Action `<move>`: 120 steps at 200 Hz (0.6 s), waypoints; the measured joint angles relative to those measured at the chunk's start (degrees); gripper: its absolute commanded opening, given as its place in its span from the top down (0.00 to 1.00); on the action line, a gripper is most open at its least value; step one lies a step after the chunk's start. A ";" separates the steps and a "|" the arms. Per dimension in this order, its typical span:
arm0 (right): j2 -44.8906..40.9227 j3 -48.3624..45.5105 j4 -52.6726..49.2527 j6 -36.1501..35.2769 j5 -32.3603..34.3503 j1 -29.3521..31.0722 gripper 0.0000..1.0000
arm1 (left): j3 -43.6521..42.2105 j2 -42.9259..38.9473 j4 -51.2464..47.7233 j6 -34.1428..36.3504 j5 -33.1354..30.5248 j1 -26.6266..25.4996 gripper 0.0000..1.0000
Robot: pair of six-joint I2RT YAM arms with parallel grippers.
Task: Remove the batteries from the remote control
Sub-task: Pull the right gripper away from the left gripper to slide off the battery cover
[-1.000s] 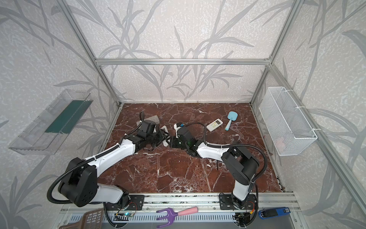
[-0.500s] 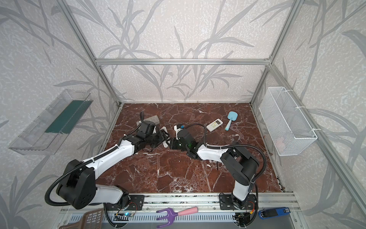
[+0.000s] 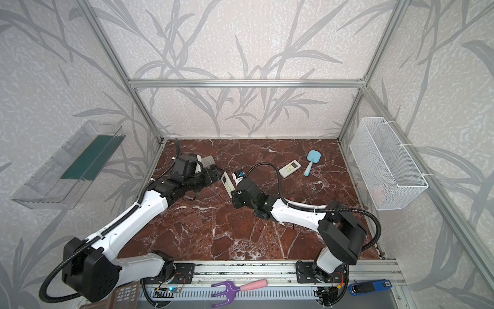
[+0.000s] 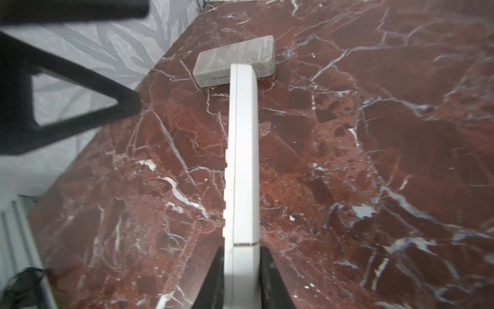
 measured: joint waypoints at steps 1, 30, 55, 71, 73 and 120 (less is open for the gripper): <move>-0.02 0.00 -0.09 -0.33 0.26 0.07 0.98 | 0.00 -0.07 -0.07 0.00 0.11 0.11 0.01; -0.87 0.00 -1.75 -11.78 9.38 3.76 0.98 | -0.74 -0.96 0.74 -1.57 7.93 6.40 0.08; -0.72 0.00 -1.01 -21.44 16.20 7.23 0.98 | -3.41 -1.09 2.78 -5.14 12.13 7.96 0.20; 0.11 0.00 1.05 -27.50 20.31 9.14 0.98 | -5.22 -1.62 3.87 -7.89 13.40 7.91 0.23; 0.33 0.00 1.46 -28.24 20.92 9.40 0.98 | -5.53 -1.73 4.11 -8.63 13.57 7.87 0.23; 6.34 0.20 9.79 -43.80 29.46 13.62 0.98 | -9.20 -2.60 6.51 -17.40 15.72 7.76 0.39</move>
